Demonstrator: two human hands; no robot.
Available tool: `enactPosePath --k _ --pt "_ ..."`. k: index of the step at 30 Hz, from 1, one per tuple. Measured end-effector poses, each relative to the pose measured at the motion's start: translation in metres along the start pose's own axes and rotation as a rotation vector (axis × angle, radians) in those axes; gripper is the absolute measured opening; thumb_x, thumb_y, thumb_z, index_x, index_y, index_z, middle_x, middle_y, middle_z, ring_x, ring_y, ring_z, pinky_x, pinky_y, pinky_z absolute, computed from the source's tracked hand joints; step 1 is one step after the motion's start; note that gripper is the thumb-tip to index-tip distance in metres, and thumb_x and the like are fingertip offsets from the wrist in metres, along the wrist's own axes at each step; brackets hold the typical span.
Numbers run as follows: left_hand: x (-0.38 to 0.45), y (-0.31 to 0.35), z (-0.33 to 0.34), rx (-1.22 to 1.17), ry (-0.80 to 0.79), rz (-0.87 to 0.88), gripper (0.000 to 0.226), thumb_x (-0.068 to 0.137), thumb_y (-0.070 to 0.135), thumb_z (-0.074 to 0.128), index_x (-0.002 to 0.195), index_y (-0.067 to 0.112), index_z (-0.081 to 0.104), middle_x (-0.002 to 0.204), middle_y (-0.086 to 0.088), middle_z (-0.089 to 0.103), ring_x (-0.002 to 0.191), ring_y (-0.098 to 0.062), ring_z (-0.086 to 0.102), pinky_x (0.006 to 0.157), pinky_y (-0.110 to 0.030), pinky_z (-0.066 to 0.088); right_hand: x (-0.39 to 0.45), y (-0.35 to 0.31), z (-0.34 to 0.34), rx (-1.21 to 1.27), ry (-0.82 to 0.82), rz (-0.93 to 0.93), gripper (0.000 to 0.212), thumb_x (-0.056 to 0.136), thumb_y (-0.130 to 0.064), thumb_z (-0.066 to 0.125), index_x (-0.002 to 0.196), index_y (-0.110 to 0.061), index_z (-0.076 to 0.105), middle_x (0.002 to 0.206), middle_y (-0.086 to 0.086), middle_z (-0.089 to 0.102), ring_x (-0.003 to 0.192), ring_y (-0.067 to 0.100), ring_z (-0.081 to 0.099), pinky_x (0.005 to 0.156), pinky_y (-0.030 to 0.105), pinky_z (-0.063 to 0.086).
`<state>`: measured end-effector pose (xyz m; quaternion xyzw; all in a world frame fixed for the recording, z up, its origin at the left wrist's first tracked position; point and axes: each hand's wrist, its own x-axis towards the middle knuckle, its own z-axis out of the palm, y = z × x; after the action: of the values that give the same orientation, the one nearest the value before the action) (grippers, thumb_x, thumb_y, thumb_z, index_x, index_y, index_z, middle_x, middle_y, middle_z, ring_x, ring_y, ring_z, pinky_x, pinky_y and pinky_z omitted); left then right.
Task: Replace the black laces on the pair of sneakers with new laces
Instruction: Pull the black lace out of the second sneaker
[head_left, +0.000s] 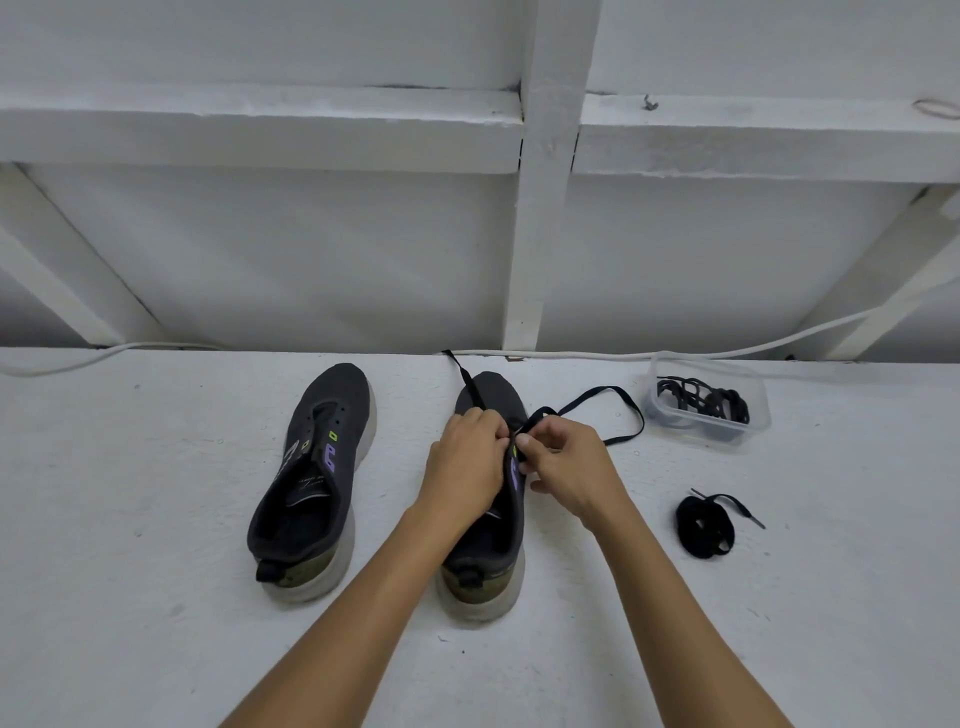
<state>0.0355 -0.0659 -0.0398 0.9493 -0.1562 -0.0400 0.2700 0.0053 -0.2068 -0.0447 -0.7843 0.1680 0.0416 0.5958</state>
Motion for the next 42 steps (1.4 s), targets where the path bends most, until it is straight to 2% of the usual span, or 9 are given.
enactPosePath --k 4,14,17,20,26,28,32,36,42 --pt "0.001 -0.005 0.002 -0.035 0.023 -0.057 0.014 0.100 0.016 0.050 0.098 0.013 0.064 0.102 -0.003 0.062 0.099 -0.022 0.052 0.078 -0.028 0.039 -0.002 -0.001 0.002 0.021 -0.008 0.012 0.017 0.096 -0.017 0.066 0.082 -0.007 0.067 0.081 0.013 0.073 0.071 0.015 0.067 0.067 0.038 0.061" --pt "0.002 -0.007 0.002 -0.181 0.079 -0.066 0.010 0.094 0.014 0.061 0.096 0.013 0.071 0.095 0.000 0.070 0.088 -0.017 0.061 0.081 -0.029 0.049 0.003 -0.005 0.003 -0.104 -0.047 0.023 0.014 0.097 -0.022 0.062 0.088 -0.013 0.063 0.083 0.003 0.073 0.074 0.017 0.073 0.069 0.040 0.062" --pt "0.001 -0.007 -0.006 -0.339 0.133 -0.198 0.003 0.089 0.017 0.068 0.086 0.018 0.069 0.084 0.005 0.068 0.072 -0.004 0.059 0.070 -0.018 0.049 0.003 -0.009 0.001 0.094 -0.011 0.138 0.015 0.104 -0.021 0.050 0.096 -0.009 0.055 0.090 0.008 0.074 0.068 0.015 0.069 0.072 0.042 0.062" --pt "-0.001 -0.017 -0.015 -0.565 0.160 -0.416 0.008 0.092 0.026 0.063 0.087 0.026 0.070 0.085 0.009 0.070 0.081 -0.006 0.064 0.069 -0.018 0.045 -0.002 -0.005 0.000 0.263 0.139 0.212 0.028 0.107 -0.030 0.042 0.105 -0.007 0.057 0.089 0.011 0.075 0.070 0.022 0.071 0.068 0.041 0.063" --pt "0.006 -0.038 -0.029 -0.792 -0.002 -0.473 0.016 0.096 0.022 0.062 0.100 0.018 0.076 0.091 0.000 0.072 0.079 -0.011 0.067 0.074 -0.024 0.058 -0.043 0.006 0.017 0.078 0.143 0.017 0.018 0.094 -0.049 0.063 0.097 -0.035 0.074 0.096 -0.024 0.073 0.094 -0.008 0.065 0.092 0.028 0.055" --pt "0.009 -0.044 -0.031 -0.627 -0.013 -0.366 0.017 0.091 0.026 0.069 0.106 0.022 0.077 0.093 0.006 0.073 0.082 -0.012 0.069 0.082 -0.022 0.056 -0.054 0.007 0.026 0.090 0.108 -0.004 0.022 0.092 -0.048 0.067 0.110 -0.038 0.073 0.112 -0.030 0.068 0.111 -0.012 0.058 0.102 0.026 0.049" --pt "0.010 -0.044 -0.029 -0.235 0.071 -0.100 0.019 0.088 0.026 0.074 0.106 0.022 0.078 0.100 0.008 0.068 0.089 -0.006 0.059 0.074 -0.001 0.037 -0.064 0.006 0.036 0.086 0.082 -0.018 0.046 0.094 -0.046 0.065 0.137 -0.030 0.062 0.138 -0.025 0.052 0.136 -0.008 0.042 0.114 0.022 0.037" --pt "0.015 -0.048 -0.022 -0.039 0.107 0.122 0.011 0.090 0.018 0.069 0.097 0.016 0.078 0.101 0.002 0.072 0.096 -0.019 0.062 0.084 -0.033 0.048 -0.066 0.007 0.043 -0.008 0.080 -0.067 0.045 0.101 -0.041 0.055 0.145 -0.027 0.054 0.145 -0.019 0.050 0.137 -0.004 0.041 0.109 0.015 0.033" --pt "0.022 -0.040 -0.021 0.021 -0.007 0.155 0.009 0.097 0.015 0.053 0.096 0.010 0.059 0.094 0.001 0.057 0.088 -0.020 0.053 0.075 -0.031 0.042 -0.067 0.009 0.041 -0.002 0.075 -0.067 0.043 0.103 -0.041 0.050 0.144 -0.028 0.055 0.151 -0.012 0.049 0.142 0.003 0.040 0.117 0.027 0.035"
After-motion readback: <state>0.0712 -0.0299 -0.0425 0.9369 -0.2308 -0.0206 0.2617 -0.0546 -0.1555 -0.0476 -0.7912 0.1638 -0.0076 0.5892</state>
